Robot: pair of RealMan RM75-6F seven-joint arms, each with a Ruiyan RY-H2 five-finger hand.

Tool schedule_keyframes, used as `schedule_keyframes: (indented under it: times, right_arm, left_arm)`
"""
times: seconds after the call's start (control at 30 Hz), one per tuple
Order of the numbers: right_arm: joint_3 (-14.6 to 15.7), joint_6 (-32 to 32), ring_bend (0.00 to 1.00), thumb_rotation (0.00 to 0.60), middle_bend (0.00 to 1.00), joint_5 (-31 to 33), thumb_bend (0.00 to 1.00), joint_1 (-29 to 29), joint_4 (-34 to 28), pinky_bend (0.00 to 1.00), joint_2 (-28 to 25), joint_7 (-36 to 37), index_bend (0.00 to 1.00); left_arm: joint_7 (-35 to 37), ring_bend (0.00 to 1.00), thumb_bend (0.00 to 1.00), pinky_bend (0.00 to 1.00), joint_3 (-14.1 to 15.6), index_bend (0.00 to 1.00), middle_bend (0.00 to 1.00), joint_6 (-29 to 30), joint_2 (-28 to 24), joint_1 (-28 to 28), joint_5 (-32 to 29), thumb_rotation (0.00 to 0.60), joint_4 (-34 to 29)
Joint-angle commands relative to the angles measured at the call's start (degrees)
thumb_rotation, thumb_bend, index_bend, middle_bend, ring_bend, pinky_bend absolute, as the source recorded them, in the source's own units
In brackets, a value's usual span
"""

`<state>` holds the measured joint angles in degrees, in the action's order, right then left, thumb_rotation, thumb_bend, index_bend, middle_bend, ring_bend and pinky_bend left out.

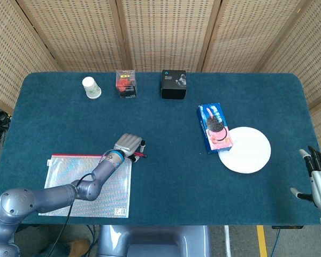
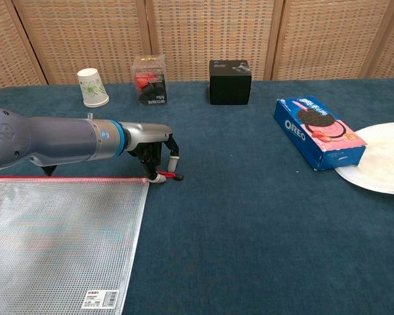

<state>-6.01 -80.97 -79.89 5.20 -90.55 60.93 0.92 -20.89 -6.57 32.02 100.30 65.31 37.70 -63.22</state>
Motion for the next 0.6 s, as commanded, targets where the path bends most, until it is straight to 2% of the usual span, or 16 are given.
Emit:
schedule_keyframes:
  times: [0.03, 0.23, 0.6]
  right_arm:
    - [0.1, 0.1, 0.00, 0.600, 0.00, 0.0, 0.00, 0.0, -0.1, 0.00, 0.0, 0.2, 0.11]
    - [0.1, 0.0, 0.00, 0.600, 0.00, -0.2, 0.00, 0.0, -0.1, 0.00, -0.2, 0.6, 0.12]
    - [0.3, -0.1, 0.00, 0.600, 0.00, -0.7, 0.00, -0.1, -0.4, 0.00, -0.5, 1.4, 0.12]
  left_arm:
    - [0.6, 0.99, 0.37, 1.00, -0.3, 0.52, 1.00, -0.3, 0.1, 0.0, -0.2, 0.600, 0.1]
    - [1.0, 0.99, 0.44, 1.00, -0.2, 0.56, 1.00, 0.2, 0.6, 0.0, 0.0, 0.600, 0.3]
    - [0.5, 0.99, 0.50, 1.00, 0.0, 0.59, 1.00, 1.4, -0.4, 0.0, -0.4, 0.600, -1.4]
